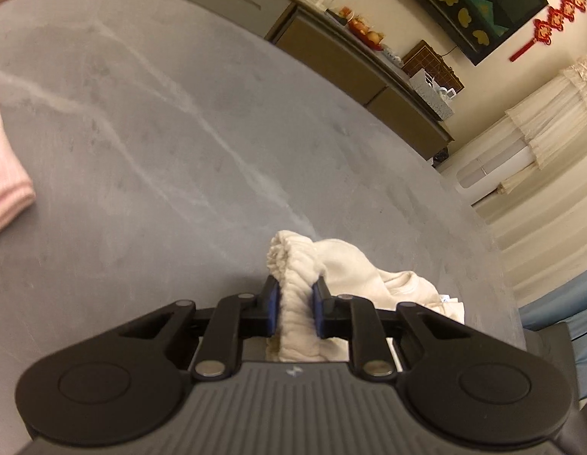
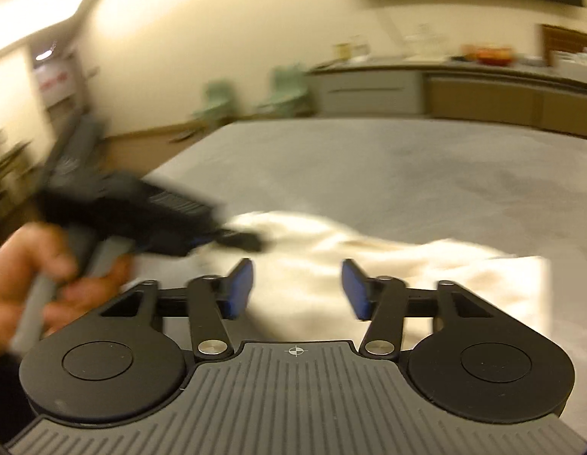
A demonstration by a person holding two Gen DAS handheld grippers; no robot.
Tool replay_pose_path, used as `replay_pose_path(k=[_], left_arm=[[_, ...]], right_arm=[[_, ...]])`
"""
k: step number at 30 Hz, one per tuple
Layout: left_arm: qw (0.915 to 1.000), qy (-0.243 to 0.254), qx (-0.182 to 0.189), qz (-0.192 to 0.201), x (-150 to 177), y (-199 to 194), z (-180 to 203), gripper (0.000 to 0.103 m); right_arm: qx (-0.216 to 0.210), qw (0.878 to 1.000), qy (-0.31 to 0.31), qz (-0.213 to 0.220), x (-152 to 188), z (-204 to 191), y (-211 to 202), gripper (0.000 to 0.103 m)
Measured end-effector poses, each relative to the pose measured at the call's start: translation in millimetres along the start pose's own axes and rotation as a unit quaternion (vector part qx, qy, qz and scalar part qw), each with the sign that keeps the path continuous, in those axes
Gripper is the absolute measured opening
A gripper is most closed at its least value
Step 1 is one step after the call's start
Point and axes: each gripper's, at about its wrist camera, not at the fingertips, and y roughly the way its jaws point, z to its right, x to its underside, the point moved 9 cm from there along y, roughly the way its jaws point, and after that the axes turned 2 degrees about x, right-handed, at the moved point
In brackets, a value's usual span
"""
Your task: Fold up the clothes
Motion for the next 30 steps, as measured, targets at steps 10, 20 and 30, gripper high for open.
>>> replay_pose_path(k=[10, 20, 30], left_arm=[[0.9956, 0.050, -0.071, 0.034, -1.8, -14.8, 51.9, 0.017], [0.9854, 0.127, 0.113, 0.014, 29.7, 20.0, 191.5, 0.036], [0.9937, 0.054, 0.098, -0.005, 17.8, 31.6, 148.3, 0.042]], right_arm=[[0.000, 0.994, 0.046, -0.099, 5.2, 51.5, 48.2, 0.014], [-0.118, 0.868, 0.479, -0.059, 37.1, 187.0, -13.7, 0.059], [-0.098, 0.900, 0.422, -0.041, 24.6, 161.9, -12.9, 0.083]])
